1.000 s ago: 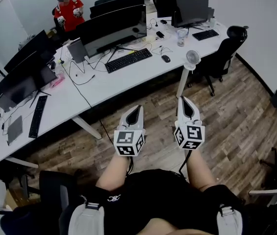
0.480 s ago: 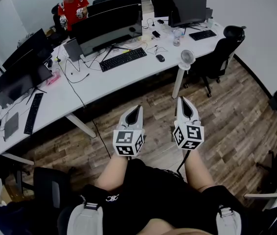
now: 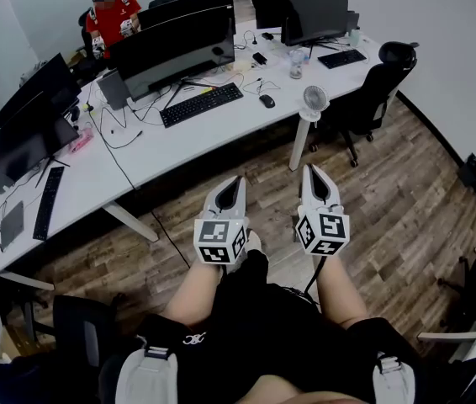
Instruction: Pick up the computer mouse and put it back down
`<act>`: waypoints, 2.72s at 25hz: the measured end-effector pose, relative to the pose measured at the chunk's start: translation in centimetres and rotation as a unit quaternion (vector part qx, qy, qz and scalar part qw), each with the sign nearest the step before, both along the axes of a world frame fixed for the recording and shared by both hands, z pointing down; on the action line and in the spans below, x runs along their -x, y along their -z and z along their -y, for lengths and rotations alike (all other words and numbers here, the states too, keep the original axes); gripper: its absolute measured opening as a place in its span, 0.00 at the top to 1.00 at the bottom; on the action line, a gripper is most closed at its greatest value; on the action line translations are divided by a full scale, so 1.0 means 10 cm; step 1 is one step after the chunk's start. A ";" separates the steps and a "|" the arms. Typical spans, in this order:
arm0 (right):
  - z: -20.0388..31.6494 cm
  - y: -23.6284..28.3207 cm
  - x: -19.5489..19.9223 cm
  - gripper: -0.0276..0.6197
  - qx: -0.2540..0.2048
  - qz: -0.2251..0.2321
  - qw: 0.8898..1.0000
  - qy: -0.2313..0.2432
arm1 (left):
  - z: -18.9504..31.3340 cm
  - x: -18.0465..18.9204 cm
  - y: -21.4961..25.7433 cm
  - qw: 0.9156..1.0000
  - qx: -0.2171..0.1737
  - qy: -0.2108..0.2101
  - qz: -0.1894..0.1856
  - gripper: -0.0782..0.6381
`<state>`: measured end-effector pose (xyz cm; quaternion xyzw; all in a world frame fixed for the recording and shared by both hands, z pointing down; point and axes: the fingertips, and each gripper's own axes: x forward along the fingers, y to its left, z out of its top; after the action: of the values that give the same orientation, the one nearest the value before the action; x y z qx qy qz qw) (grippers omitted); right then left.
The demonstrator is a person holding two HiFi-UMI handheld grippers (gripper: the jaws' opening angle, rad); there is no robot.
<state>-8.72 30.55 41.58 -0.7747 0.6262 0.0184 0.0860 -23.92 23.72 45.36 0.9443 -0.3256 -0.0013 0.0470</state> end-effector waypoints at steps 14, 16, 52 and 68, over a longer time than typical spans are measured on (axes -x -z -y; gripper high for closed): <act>1.09 -0.10 -0.71 0.95 0.012 -0.014 1.000 0.003 | 1.09 -0.84 -0.16 1.000 0.014 -0.013 0.002 0.82; 1.30 -0.11 -0.84 0.95 0.013 -0.013 1.000 0.003 | 1.30 -0.98 -0.15 1.000 0.014 -0.016 0.004 0.82; 4.78 -0.25 -2.02 0.95 0.048 -0.021 0.995 0.081 | 4.52 -1.96 -0.29 0.996 0.043 0.074 0.009 0.82; 5.56 -0.62 -2.38 0.83 0.066 -0.020 0.991 0.116 | 4.91 -2.01 -0.27 0.987 0.045 0.151 0.010 0.82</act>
<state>15.05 -25.05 47.79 -0.7005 0.7130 -0.0180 0.0235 -3.78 -25.36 48.05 0.8812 -0.4647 0.0158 0.0859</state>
